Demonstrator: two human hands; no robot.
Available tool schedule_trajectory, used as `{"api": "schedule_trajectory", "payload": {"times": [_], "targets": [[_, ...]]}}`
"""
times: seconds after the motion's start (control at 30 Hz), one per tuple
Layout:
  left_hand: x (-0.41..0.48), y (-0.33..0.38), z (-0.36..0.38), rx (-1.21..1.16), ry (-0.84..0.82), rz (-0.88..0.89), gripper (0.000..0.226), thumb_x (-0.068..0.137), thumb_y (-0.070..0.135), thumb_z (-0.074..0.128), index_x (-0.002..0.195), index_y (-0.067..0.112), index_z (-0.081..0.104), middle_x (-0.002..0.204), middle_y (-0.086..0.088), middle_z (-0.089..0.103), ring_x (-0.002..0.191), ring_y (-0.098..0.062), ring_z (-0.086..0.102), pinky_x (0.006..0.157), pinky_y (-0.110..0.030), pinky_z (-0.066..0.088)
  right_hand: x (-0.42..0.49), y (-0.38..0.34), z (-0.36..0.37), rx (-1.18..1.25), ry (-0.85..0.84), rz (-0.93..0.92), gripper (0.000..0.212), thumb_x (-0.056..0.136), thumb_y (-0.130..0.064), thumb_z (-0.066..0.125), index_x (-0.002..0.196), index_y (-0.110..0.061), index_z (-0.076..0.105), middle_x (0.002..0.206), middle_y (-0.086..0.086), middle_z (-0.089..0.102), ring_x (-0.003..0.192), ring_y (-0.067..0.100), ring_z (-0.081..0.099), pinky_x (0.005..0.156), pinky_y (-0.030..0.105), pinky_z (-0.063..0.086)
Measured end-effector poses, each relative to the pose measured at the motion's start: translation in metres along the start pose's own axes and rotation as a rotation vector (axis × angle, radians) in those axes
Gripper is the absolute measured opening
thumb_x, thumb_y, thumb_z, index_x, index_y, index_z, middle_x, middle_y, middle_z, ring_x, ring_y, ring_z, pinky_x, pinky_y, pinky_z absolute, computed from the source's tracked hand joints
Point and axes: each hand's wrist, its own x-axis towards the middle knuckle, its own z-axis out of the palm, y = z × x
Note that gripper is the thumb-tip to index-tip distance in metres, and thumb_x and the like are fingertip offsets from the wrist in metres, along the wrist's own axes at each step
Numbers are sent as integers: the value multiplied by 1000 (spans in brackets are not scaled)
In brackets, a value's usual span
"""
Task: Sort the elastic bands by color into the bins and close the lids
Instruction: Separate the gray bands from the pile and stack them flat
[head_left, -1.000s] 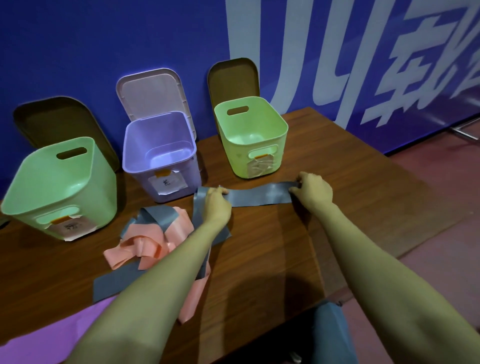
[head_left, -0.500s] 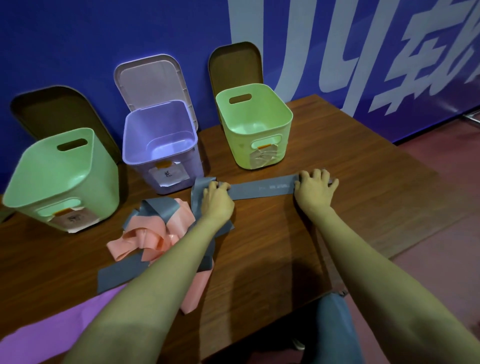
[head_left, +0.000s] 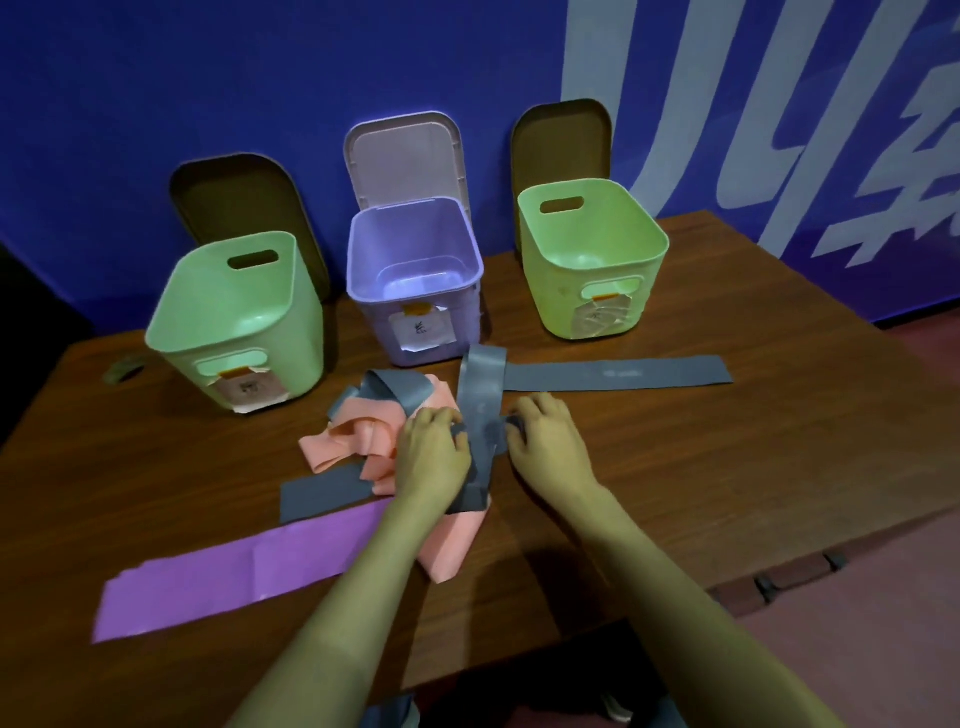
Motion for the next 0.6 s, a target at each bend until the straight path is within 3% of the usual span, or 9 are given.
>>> {"api": "schedule_trajectory", "payload": {"times": [0.17,0.33,0.4,0.5,0.6], "targets": [[-1,-9,8,51,-50,-8,45,86,35,60,125,14,52,121,-8,54,118,-27,45,99,-33,33,41,-10,21,33,-41,69,44,88,-9,51,131,-7,46,126,19,46,115,38,43,93,40,37],[2,-17,16,47,-40,-1,40,84,40,61,114,13,56,112,-7,55,112,-25,45,95,-31,32,78,-15,39,-97,-21,145,59,90,-20,51,144,-15,29,142,17,35,122,38,35,96,46,34],[2,-19,18,6,-21,-14,39,83,40,63,112,14,58,112,-5,55,112,-25,44,94,-31,33,88,-16,42,-145,-44,215,53,92,-25,50,141,-15,32,139,15,39,125,36,33,97,45,31],[2,-21,21,-21,-10,-22,40,83,39,64,113,15,57,113,-4,55,112,-25,43,95,-31,33,94,-20,42,-118,21,214,39,88,-17,55,126,-12,47,124,13,49,120,35,37,94,42,30],[4,-21,19,-51,-6,-37,40,82,36,66,111,11,53,112,-6,55,110,-26,46,93,-33,36,82,-31,31,248,128,47,23,81,1,54,103,-6,57,101,12,49,98,26,49,84,28,36]]}}
